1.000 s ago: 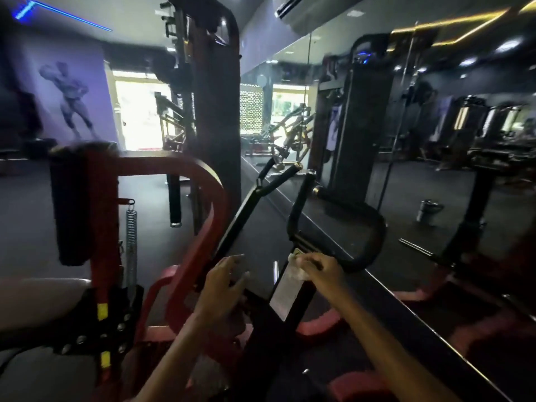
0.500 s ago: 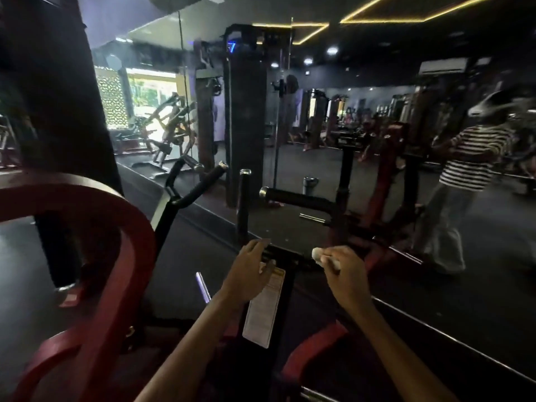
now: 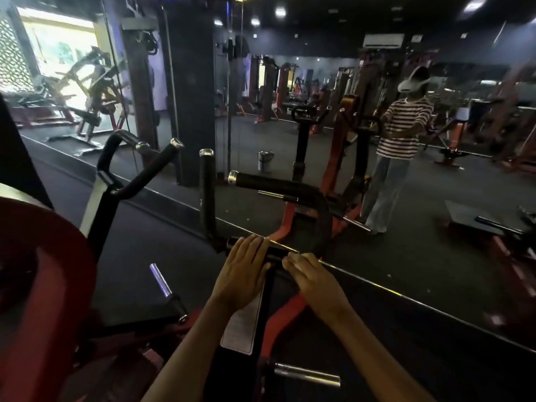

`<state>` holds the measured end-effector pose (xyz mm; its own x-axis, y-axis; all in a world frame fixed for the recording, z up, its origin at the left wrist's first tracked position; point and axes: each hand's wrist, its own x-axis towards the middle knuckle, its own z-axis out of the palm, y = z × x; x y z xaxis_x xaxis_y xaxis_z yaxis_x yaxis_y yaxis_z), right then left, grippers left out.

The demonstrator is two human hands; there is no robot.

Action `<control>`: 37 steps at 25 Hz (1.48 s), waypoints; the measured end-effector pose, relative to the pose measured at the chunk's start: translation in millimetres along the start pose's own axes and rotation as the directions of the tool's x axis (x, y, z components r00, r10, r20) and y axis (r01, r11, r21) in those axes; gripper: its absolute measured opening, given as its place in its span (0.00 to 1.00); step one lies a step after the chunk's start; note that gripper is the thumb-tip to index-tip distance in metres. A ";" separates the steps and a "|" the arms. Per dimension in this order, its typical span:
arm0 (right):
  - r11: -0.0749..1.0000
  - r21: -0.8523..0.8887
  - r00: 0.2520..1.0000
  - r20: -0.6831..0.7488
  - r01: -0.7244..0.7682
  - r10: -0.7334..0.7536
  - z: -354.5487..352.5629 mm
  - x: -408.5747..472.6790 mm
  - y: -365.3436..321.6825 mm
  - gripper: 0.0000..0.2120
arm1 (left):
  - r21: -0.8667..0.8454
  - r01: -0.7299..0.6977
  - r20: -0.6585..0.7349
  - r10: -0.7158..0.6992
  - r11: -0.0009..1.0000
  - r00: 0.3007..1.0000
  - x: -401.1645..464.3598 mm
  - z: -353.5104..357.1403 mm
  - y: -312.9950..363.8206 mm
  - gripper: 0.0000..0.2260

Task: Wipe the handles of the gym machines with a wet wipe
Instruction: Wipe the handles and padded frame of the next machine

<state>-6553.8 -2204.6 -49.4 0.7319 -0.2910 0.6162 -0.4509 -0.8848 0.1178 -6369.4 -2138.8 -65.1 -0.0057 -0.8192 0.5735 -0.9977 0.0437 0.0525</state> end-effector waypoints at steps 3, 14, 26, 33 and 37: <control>0.999 -0.013 0.998 -0.037 -0.053 0.052 -3.6 -5.1 12.0 0.14 | -0.001 -0.005 -0.020 0.005 1.000 1.000 -1.9 3.9 -0.6 0.23; 0.976 -0.039 0.975 -0.072 -0.212 0.209 3.7 1.7 -8.3 0.19 | -0.017 0.013 -0.046 -0.014 1.000 0.999 -1.7 13.5 -2.6 0.25; 0.946 -0.077 0.947 -0.086 -0.315 0.309 -20.6 8.0 13.4 0.14 | -0.016 0.002 -0.068 -0.003 1.000 0.998 -1.1 14.5 -3.9 0.23; 0.963 -0.063 0.961 0.081 -0.261 0.266 -16.0 33.1 -12.5 0.13 | -0.010 0.008 -0.081 -0.009 1.000 0.997 -0.1 15.1 -3.1 0.23; 0.968 -0.175 0.936 0.272 -0.179 0.223 -30.3 45.1 -3.5 0.12 | -0.013 0.009 -0.071 -0.010 1.000 0.997 -0.1 14.5 -1.8 0.23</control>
<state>-6534.7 -2203.6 1.6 0.7236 -0.5682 0.3917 -0.6573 -0.7405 0.1400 -6368.7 -2147.1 -77.2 0.0089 -0.7767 0.6299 -0.9967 0.0440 0.0683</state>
